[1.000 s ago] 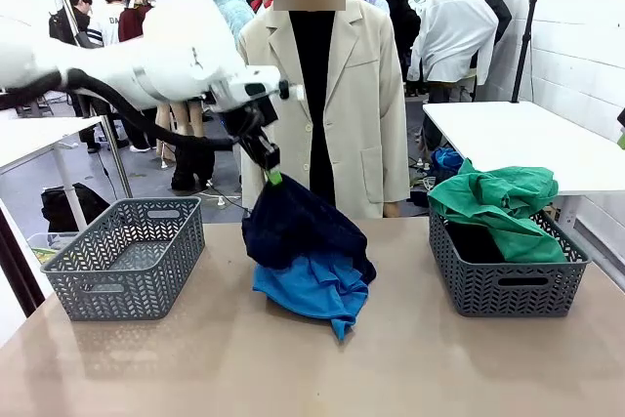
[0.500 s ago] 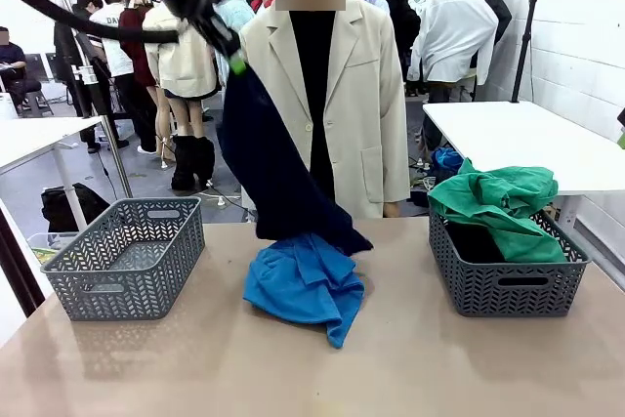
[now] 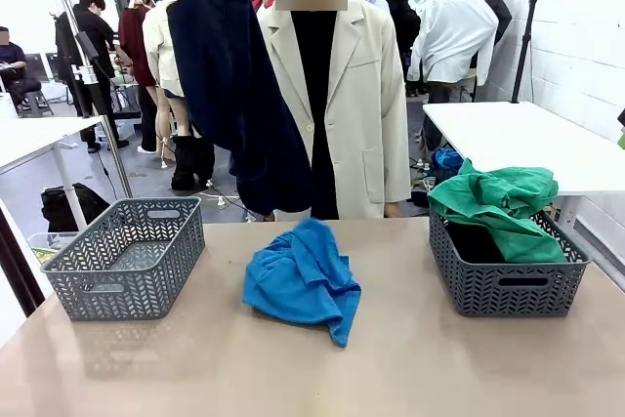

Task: Sort the tops and bottoms.
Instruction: Lift clothes from the center of the table with your left hand, then sort the clothes according to human instructions.

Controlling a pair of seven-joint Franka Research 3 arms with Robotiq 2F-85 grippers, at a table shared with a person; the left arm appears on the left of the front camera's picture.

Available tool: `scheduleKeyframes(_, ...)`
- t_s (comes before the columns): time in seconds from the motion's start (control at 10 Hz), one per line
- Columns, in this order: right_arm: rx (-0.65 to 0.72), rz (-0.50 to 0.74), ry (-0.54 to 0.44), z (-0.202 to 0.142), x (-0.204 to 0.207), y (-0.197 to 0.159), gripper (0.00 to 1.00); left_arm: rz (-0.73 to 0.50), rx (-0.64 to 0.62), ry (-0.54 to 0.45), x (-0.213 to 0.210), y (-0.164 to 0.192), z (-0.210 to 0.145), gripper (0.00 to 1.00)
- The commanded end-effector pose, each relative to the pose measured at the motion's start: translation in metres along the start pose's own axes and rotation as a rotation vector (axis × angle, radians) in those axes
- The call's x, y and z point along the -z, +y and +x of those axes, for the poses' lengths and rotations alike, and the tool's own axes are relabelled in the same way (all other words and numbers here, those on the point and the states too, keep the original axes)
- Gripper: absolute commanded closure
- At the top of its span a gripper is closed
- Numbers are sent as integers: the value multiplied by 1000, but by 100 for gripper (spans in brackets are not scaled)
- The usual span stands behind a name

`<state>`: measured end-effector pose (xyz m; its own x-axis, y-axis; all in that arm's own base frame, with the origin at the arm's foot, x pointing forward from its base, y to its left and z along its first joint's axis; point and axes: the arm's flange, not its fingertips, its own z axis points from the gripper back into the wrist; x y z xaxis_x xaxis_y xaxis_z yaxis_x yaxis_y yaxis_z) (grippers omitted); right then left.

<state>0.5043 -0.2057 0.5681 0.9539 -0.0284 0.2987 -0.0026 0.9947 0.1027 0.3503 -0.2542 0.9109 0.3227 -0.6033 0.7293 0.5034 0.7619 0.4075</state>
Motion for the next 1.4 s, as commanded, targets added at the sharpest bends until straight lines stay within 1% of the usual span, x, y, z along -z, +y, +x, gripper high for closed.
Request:
scheduleKeyframes(0.0,-3,-8,11,-1,1,2,0,38,-62,-7,-18,-1,-1,100)
scheduleKeyframes(0.1,-3,-8,11,-1,1,2,0,20,-72,13,-30,-4,-8,100)
scheduleKeyframes(0.2,-3,-8,11,-1,1,2,0,9,-24,-11,-18,2,2,100)
scheduleKeyframes(1.3,-3,-8,11,-1,1,2,0,9,-24,-11,-18,2,2,100)
